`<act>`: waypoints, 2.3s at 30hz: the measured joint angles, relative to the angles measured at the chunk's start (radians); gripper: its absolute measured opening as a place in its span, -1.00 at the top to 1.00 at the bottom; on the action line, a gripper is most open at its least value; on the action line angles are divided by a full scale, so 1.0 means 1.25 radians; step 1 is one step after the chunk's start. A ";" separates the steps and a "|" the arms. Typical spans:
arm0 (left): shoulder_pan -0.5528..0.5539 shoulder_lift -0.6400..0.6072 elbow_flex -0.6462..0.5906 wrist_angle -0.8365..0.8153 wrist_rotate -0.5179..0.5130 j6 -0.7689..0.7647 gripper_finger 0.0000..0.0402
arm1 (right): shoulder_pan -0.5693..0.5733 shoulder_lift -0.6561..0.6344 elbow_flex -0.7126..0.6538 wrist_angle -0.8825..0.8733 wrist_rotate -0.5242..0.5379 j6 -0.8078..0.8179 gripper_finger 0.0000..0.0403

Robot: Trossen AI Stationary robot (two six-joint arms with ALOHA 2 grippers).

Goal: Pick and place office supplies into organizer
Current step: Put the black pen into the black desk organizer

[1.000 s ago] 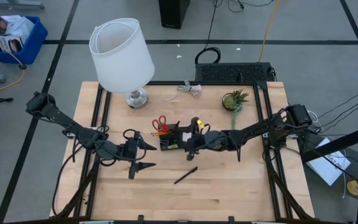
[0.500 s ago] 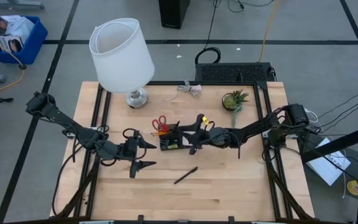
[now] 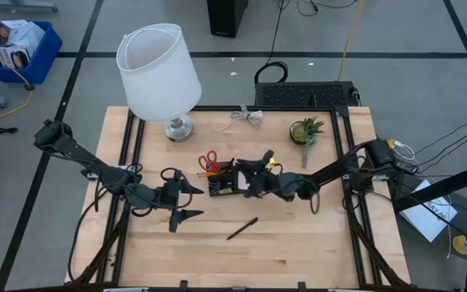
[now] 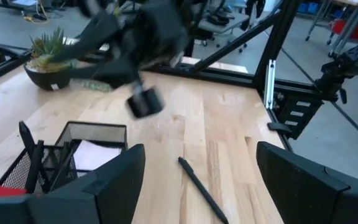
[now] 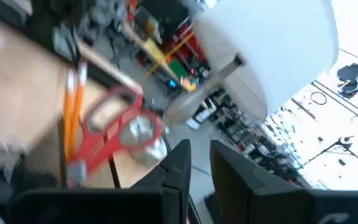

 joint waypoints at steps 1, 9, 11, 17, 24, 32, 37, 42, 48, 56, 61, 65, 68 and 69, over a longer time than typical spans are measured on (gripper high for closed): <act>0.000 0.000 0.000 -0.005 0.000 -0.005 -0.56 | 0.012 -0.013 0.000 0.001 0.004 0.013 0.74; 0.000 0.006 0.000 -0.013 0.000 -0.035 -0.54 | 0.118 -0.122 0.001 -0.341 -0.133 0.316 0.67; 0.000 0.016 0.000 -0.015 0.000 -0.036 -0.54 | 0.133 -0.140 0.001 -0.423 -0.216 0.422 0.60; 0.012 0.055 -0.001 0.004 -0.017 -0.064 -0.57 | 0.145 -0.146 -0.022 -0.514 -0.462 0.580 0.33; 0.029 0.069 -0.001 0.077 -0.015 -0.070 -0.54 | 0.137 -0.142 -0.140 -0.492 -0.475 0.662 0.01; 0.029 0.069 -0.001 0.076 -0.015 -0.068 -0.57 | 0.144 -0.127 -0.275 -0.240 -0.478 0.717 -0.05; 0.029 0.069 -0.001 0.076 -0.015 -0.071 -0.56 | 0.145 -0.076 -0.275 -0.176 -0.476 0.729 -0.03; 0.029 0.069 -0.001 0.076 -0.012 -0.071 -0.54 | 0.140 -0.058 -0.274 -0.128 -0.473 0.716 -0.02; 0.029 0.069 -0.001 0.073 -0.012 -0.065 -0.57 | 0.139 -0.058 -0.274 -0.119 -0.472 0.733 -0.02; 0.029 0.069 -0.001 0.072 -0.012 -0.071 -0.54 | 0.136 -0.058 -0.274 -0.113 -0.470 0.734 -0.02; 0.029 0.069 0.000 0.072 -0.012 -0.069 -0.55 | 0.136 -0.058 -0.274 -0.110 -0.470 0.741 -0.02; 0.029 0.069 0.000 0.072 -0.012 -0.068 -0.58 | 0.136 -0.058 -0.274 -0.110 -0.470 0.744 -0.01; 0.029 0.069 0.000 0.072 -0.012 -0.071 -0.57 | 0.135 -0.058 -0.274 -0.110 -0.469 0.727 0.00; 0.029 0.069 0.000 0.072 -0.012 -0.071 -0.56 | 0.135 -0.058 -0.274 -0.110 -0.469 0.727 0.01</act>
